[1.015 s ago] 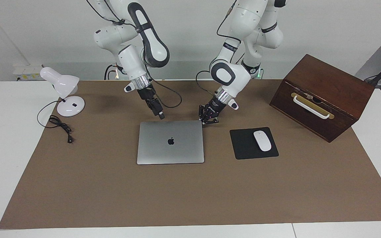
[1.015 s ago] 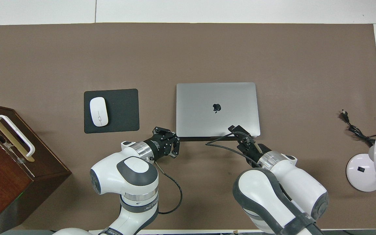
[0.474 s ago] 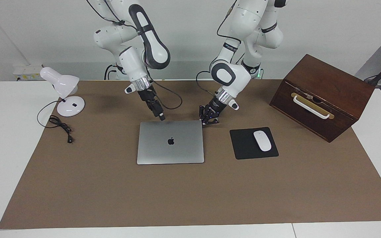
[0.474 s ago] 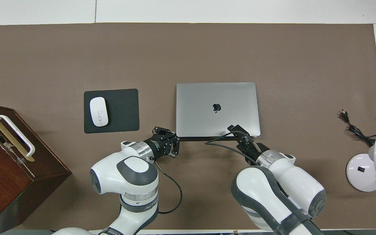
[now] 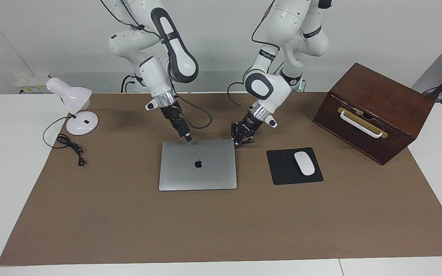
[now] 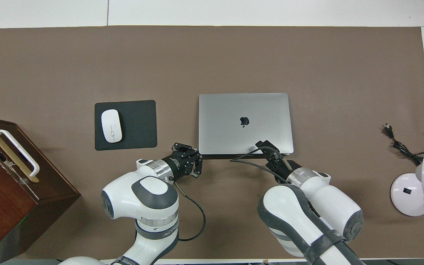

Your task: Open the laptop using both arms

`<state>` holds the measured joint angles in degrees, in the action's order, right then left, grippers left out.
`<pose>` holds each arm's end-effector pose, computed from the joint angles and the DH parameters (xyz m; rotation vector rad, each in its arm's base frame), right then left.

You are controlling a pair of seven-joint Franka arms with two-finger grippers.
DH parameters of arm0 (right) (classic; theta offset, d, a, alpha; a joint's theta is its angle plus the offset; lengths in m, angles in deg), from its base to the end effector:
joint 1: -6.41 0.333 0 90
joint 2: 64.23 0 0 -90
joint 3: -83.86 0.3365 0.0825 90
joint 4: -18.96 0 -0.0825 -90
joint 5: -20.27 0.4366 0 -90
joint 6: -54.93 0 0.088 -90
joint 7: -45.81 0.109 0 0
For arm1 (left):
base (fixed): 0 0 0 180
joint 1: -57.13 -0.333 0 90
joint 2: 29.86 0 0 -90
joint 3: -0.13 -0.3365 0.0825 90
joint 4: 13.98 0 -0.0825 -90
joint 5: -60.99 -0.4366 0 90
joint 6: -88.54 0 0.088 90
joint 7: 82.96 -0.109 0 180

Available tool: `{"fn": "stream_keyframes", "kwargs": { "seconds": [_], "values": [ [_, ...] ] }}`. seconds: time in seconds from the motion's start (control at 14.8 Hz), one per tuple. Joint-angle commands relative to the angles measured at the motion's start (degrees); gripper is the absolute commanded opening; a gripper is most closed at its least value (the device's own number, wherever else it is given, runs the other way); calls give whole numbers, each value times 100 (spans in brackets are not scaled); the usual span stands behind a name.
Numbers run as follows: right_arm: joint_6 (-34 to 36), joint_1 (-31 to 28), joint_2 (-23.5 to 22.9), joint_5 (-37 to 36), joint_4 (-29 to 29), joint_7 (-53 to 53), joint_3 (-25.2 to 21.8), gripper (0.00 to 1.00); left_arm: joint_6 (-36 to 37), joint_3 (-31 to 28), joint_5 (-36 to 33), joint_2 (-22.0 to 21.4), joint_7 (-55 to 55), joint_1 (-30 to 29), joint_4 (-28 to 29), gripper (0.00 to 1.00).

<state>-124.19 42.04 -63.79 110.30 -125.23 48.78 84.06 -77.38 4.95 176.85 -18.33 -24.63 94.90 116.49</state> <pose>0.4314 0.2050 0.2778 -2.2364 1.2113 -0.3419 0.4329 -0.3269 0.2365 1.0680 2.1710 -0.5890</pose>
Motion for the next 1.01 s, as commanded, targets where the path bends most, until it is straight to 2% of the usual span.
{"fn": "stream_keyframes", "kwargs": {
  "seconds": [0.0, 0.95],
  "values": [
    [-61, -100, -123, 252, 224, -376, 7, 100, -107, 1, 174, 209, -182, 3, -145, 0],
    [-44, -407, -431, 244, 936, -772, 7, 100, -107, 1, 174, 209, -182, -6, -145, 0]
  ]
}}
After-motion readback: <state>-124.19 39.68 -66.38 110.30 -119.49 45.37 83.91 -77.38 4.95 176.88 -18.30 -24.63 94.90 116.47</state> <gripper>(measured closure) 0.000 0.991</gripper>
